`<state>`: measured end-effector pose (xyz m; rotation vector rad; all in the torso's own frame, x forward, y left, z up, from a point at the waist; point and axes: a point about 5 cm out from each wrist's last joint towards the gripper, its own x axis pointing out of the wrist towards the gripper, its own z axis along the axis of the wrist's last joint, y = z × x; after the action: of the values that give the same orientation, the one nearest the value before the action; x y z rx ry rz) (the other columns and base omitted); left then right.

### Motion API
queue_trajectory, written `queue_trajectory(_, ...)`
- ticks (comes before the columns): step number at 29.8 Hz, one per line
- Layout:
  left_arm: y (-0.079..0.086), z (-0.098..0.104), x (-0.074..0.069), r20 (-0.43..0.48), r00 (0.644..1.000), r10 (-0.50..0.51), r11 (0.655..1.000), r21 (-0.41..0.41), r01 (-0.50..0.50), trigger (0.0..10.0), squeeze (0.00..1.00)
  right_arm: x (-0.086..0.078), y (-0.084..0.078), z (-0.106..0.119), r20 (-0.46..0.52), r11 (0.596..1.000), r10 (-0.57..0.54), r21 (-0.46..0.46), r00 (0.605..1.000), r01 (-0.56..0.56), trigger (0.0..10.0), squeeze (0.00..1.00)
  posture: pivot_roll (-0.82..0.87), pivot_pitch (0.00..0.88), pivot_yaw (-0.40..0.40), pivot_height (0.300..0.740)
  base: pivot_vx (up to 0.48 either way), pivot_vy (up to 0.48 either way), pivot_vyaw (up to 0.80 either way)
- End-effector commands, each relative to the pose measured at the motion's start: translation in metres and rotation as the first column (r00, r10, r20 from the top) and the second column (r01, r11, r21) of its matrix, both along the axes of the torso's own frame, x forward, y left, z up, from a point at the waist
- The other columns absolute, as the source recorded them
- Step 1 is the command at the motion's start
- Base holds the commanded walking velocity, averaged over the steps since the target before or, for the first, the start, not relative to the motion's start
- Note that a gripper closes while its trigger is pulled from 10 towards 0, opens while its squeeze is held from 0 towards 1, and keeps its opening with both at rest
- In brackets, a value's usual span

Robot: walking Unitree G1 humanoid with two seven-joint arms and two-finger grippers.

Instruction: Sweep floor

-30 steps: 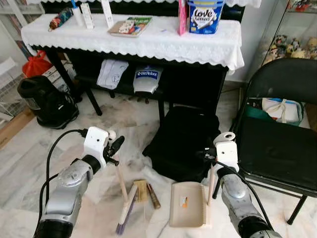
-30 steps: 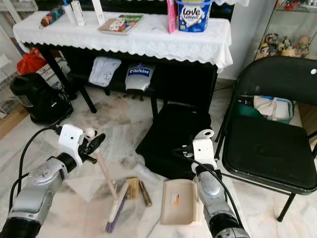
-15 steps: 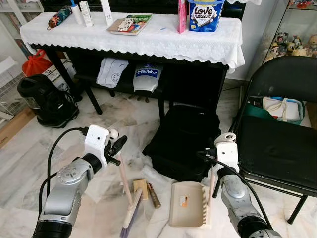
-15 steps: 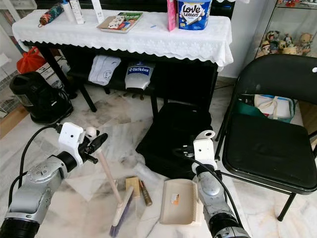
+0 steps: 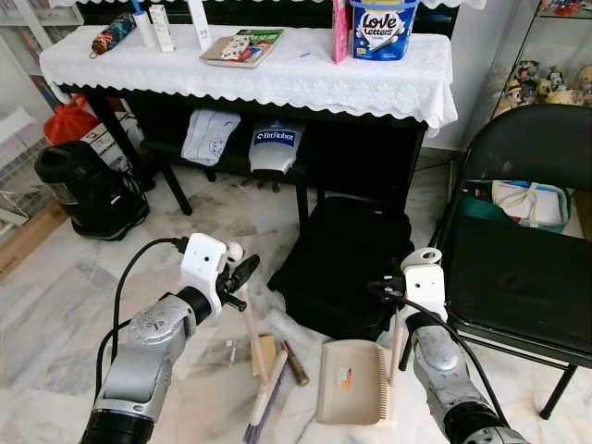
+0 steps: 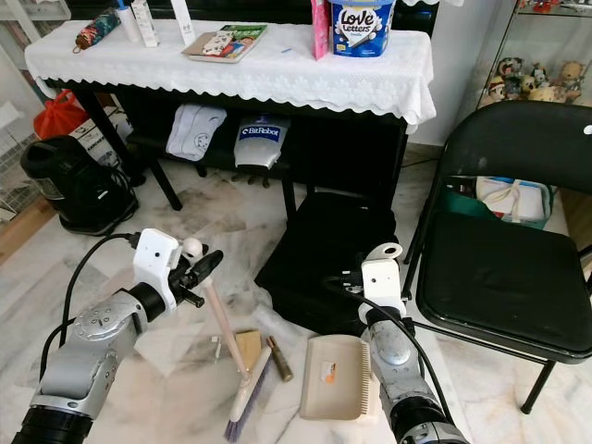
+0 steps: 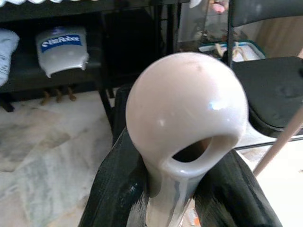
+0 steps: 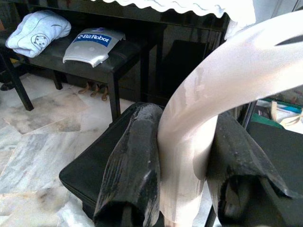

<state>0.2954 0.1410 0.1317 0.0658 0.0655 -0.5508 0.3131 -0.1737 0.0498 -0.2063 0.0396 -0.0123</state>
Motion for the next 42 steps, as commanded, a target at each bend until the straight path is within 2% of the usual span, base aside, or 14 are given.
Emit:
queue_trajectory(1,-0.008,0.011,-0.001,0.023,0.998,-0.052,0.998,-0.046,0.053,10.0,0.0,0.002,0.004,0.002,0.009,1.0,0.007,0.01,1.0,-0.007,10.0,0.0,0.06,0.069,0.112,0.74,0.0,0.0,0.0)
queue_trajectory(7,-0.018,0.017,-0.009,0.011,0.989,-0.147,0.984,-0.097,0.147,10.0,0.0,0.004,0.002,0.003,0.011,1.0,0.003,0.009,1.0,-0.003,10.0,0.0,0.07,0.074,0.107,0.74,0.0,0.0,0.0)
queue_trajectory(9,-0.021,0.022,-0.014,0.013,0.98,-0.201,0.97,-0.134,0.201,10.0,0.0,0.004,0.002,0.004,0.011,1.0,0.003,0.008,1.0,-0.003,10.0,0.0,0.07,0.076,0.105,0.74,0.0,0.0,0.0)
queue_trajectory(12,-0.021,0.027,-0.016,0.027,0.977,-0.211,0.968,-0.133,0.212,10.0,0.0,0.005,0.002,0.004,0.011,1.0,0.003,0.008,1.0,-0.003,10.0,0.0,0.08,0.077,0.103,0.74,0.0,0.0,0.0)
queue_trajectory(15,-0.007,0.041,-0.012,0.076,0.986,-0.149,0.984,-0.089,0.155,10.0,0.0,0.005,0.004,0.004,0.008,1.0,0.008,0.009,1.0,-0.008,10.0,0.0,0.08,0.08,0.1,0.74,0.0,0.0,0.0)
queue_trajectory(18,0.011,0.066,-0.009,0.149,0.986,-0.078,0.988,-0.121,0.097,10.0,0.0,0.005,0.005,0.003,0.007,1.0,0.013,0.011,1.0,-0.013,10.0,0.0,0.08,0.084,0.099,0.74,0.0,0.0,0.0)
queue_trajectory(22,0.019,0.076,-0.008,0.182,0.982,-0.044,0.987,-0.142,0.07,10.0,0.0,0.004,0.005,0.003,0.006,1.0,0.014,0.011,1.0,-0.014,10.0,0.0,0.08,0.087,0.098,0.74,0.0,0.0,0.0)
queue_trajectory(23,0.028,0.084,-0.004,0.228,0.974,0.017,0.991,-0.135,0.015,10.0,0.0,0.004,0.004,0.003,0.006,1.0,0.015,0.011,1.0,-0.015,10.0,0.0,0.08,0.088,0.097,0.74,0.0,0.0,0.0)
queue_trajectory(25,0.038,0.088,0.001,0.256,0.962,0.1,0.988,-0.138,-0.066,10.0,0.0,0.004,0.004,0.002,0.005,1.0,0.016,0.011,1.0,-0.016,10.0,0.0,0.08,0.088,0.097,0.74,0.0,0.0,0.0)
queue_trajectory(29,0.042,0.083,0.008,0.29,0.942,0.169,0.985,-0.091,-0.148,10.0,0.0,0.003,0.004,0.002,0.006,1.0,0.016,0.01,1.0,-0.016,10.0,0.0,0.07,0.092,0.095,0.74,0.0,0.0,0.0)
queue_trajectory(32,0.042,0.07,0.018,0.303,0.93,0.21,0.976,-0.014,-0.216,10.0,0.0,0.003,0.004,0.002,0.008,1.0,0.019,0.008,1.0,-0.019,10.0,0.0,0.06,0.1,0.094,0.74,0.0,0.0,0.0)
queue_trajectory(35,0.04,0.064,0.022,0.293,0.93,0.224,0.973,-0.007,-0.232,10.0,0.0,0.002,0.003,0.002,0.01,1.0,0.02,0.008,1.0,-0.02,10.0,0.0,0.06,0.104,0.095,0.74,0.0,0.0,0.0)
queue_trajectory(38,0.036,0.055,0.024,0.28,0.938,0.206,0.974,0.034,-0.225,10.0,0.0,0.0,0.001,0.001,0.012,1.0,0.018,0.007,1.0,-0.018,10.0,0.0,0.05,0.108,0.096,0.74,0.0,0.0,0.0)
queue_trajectory(42,0.025,0.041,0.027,0.244,0.952,0.183,0.979,0.04,-0.198,10.0,0.0,-0.002,-0.001,-0.001,0.01,1.0,0.016,0.004,1.0,-0.016,10.0,0.0,0.05,0.12,0.097,0.74,0.0,0.0,0.0)
